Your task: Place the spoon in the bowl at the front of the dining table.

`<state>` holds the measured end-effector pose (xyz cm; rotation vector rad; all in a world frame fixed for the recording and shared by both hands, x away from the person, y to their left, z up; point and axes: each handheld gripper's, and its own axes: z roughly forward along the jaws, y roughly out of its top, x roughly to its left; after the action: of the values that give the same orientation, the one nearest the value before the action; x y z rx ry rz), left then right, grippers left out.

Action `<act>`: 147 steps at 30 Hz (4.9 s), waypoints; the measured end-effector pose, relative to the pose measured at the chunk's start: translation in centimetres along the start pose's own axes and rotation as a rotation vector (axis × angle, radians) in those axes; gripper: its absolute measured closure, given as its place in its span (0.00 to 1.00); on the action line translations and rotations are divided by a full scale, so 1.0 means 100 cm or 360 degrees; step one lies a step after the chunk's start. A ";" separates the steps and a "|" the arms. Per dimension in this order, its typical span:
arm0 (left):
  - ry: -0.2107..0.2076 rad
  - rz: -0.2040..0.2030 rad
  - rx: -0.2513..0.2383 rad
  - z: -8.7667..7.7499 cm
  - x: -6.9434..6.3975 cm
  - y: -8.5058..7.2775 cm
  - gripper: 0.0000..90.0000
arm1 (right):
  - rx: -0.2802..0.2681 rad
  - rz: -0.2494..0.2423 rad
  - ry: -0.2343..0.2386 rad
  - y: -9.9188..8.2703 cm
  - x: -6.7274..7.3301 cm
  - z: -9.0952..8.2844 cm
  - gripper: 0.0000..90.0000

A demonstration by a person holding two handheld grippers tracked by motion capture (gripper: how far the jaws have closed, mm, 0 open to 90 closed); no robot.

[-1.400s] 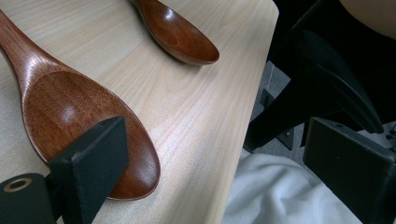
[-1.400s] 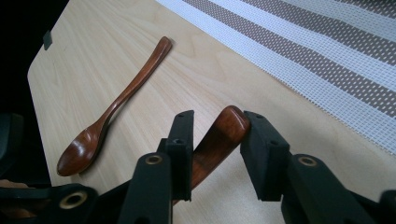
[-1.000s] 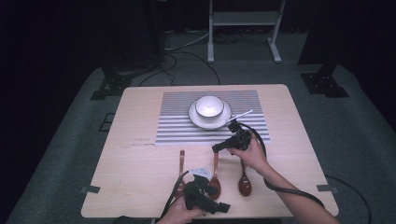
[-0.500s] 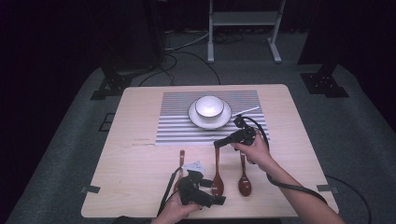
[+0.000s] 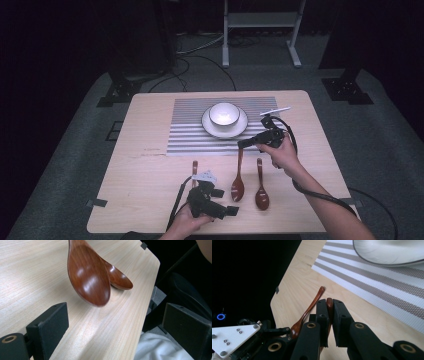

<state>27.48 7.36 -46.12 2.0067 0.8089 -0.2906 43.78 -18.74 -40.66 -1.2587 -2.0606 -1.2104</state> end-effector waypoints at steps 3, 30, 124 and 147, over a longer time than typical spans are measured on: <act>0.0007 0.0000 -0.0007 -0.001 0.000 0.000 0.06 | -0.0025 -0.0001 -0.0026 0.003 -0.001 -0.005 0.93; 0.0049 0.0001 -0.0041 -0.007 0.004 0.000 0.06 | -0.0287 0.0047 -0.0172 0.049 0.000 -0.033 0.92; 0.0021 0.0026 -0.0048 -0.010 0.004 0.000 0.06 | -0.0893 0.0301 -0.0549 0.112 -0.033 -0.035 0.92; 0.0024 0.0014 -0.0054 -0.011 0.003 0.000 0.06 | -0.0841 0.0348 -0.0546 0.093 -0.057 -0.021 0.89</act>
<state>27.63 8.37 -45.71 1.9827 0.8092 -0.2552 54.55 -21.43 -39.47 -1.9978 -1.8044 -1.5803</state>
